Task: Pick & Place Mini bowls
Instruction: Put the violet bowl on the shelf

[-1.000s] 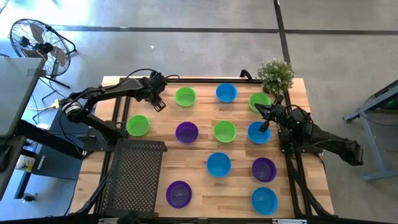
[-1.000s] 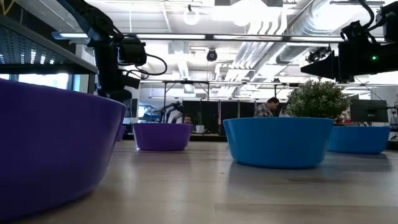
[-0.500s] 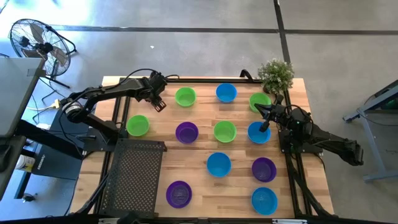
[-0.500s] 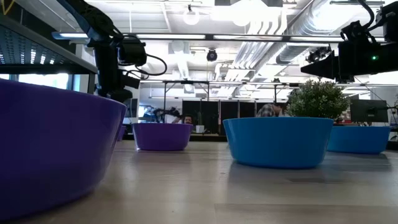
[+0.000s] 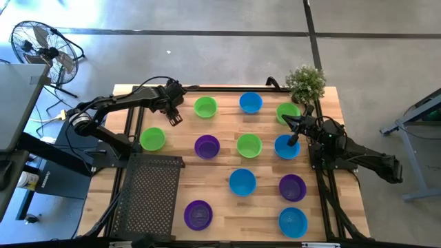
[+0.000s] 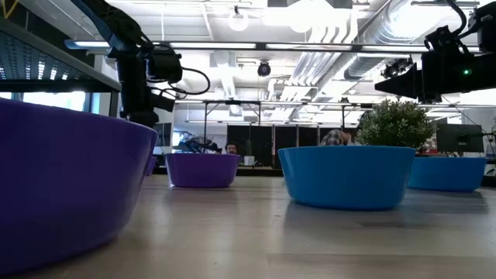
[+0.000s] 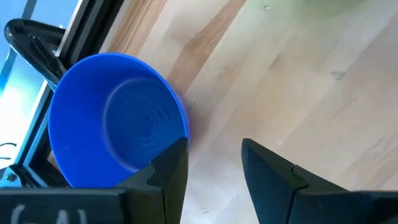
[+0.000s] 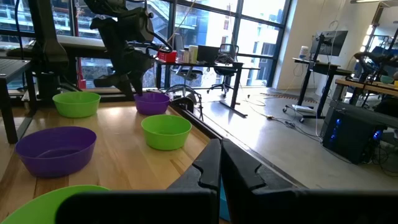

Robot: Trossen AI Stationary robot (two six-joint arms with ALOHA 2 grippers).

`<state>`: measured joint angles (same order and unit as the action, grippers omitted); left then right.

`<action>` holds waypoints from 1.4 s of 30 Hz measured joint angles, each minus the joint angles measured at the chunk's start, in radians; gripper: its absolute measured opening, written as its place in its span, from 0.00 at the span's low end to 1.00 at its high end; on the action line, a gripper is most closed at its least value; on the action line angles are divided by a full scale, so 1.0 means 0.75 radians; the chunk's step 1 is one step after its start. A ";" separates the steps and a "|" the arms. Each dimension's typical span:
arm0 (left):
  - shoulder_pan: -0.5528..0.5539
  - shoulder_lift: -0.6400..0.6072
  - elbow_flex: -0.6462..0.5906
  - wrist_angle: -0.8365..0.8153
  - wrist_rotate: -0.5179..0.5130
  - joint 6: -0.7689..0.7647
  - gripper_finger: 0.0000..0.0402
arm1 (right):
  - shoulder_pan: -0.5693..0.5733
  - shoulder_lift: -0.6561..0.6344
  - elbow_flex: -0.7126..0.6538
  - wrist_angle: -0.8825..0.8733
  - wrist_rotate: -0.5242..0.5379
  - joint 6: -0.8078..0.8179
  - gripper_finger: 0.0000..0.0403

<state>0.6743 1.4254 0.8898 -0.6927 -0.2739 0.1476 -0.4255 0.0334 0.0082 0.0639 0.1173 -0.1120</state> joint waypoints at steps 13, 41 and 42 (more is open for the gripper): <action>0.035 0.001 0.000 0.034 0.148 0.096 0.36 | 0.000 0.000 0.000 0.000 0.000 -0.001 0.00; 0.427 0.080 0.712 -0.478 0.410 0.197 0.21 | 0.001 0.000 0.000 0.000 0.000 0.000 0.00; 0.472 0.139 0.758 -0.508 0.441 0.213 0.18 | 0.000 0.000 0.000 0.000 0.000 0.000 0.00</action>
<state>1.0286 1.5293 1.4583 -1.0735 0.0565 0.3076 -0.4253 0.0332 0.0082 0.0637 0.1171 -0.1120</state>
